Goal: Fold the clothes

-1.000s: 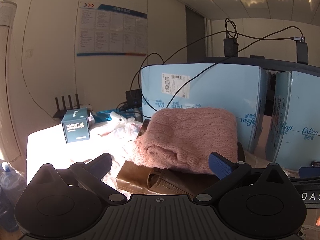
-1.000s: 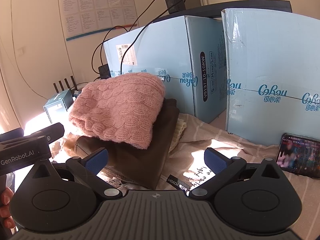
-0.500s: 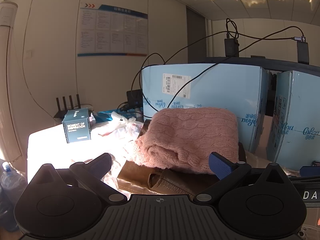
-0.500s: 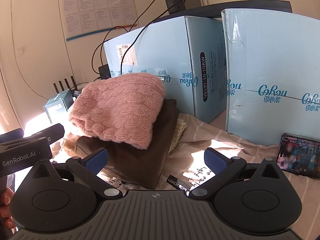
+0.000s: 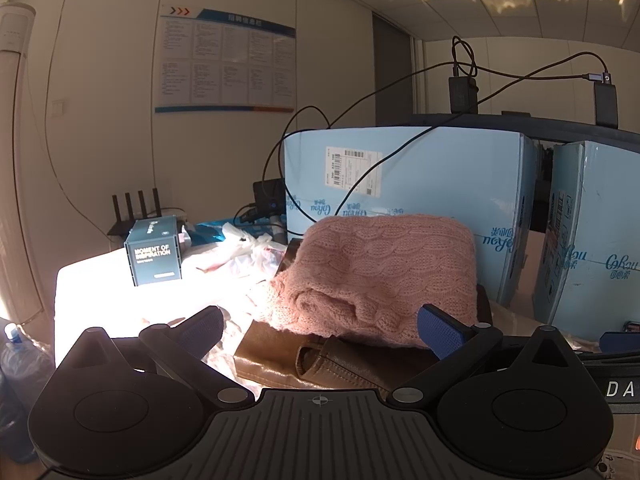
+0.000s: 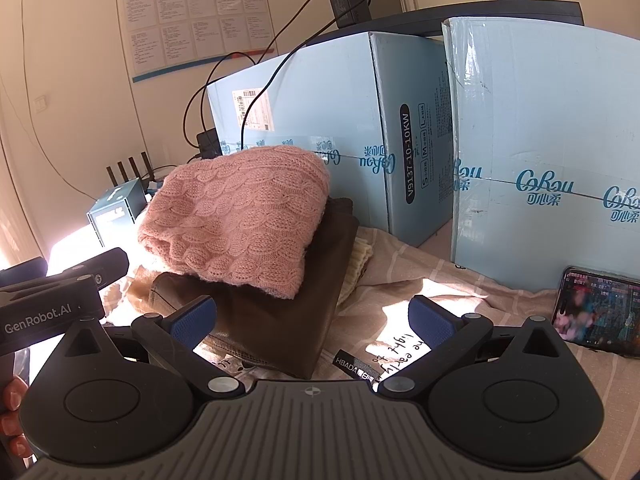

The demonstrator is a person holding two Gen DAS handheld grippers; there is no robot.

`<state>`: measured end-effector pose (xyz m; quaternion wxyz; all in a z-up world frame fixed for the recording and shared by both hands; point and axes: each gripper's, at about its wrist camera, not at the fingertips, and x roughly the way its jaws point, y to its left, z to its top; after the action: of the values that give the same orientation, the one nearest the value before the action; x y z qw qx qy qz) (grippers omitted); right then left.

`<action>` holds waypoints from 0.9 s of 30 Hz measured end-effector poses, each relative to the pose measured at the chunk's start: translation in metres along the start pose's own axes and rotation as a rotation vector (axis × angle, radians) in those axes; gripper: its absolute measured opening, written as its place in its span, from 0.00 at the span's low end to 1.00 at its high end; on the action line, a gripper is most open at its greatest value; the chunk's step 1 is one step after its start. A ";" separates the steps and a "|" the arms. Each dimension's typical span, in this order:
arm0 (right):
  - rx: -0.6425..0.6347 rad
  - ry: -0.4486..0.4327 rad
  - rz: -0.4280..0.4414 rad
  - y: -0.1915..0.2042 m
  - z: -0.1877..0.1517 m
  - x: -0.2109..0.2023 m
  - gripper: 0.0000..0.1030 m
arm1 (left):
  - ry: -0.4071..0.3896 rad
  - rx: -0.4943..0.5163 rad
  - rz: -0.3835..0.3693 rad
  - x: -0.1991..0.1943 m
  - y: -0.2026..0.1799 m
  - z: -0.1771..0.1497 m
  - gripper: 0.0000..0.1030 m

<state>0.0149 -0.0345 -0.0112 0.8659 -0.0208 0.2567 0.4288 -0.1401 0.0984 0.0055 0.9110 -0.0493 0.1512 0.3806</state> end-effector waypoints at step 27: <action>-0.002 0.000 0.001 0.001 0.000 -0.001 1.00 | -0.010 -0.017 0.004 -0.001 0.002 0.001 1.00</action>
<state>0.0142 -0.0346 -0.0106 0.8656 -0.0212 0.2563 0.4296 -0.1419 0.0992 0.0065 0.9106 -0.0549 0.1436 0.3837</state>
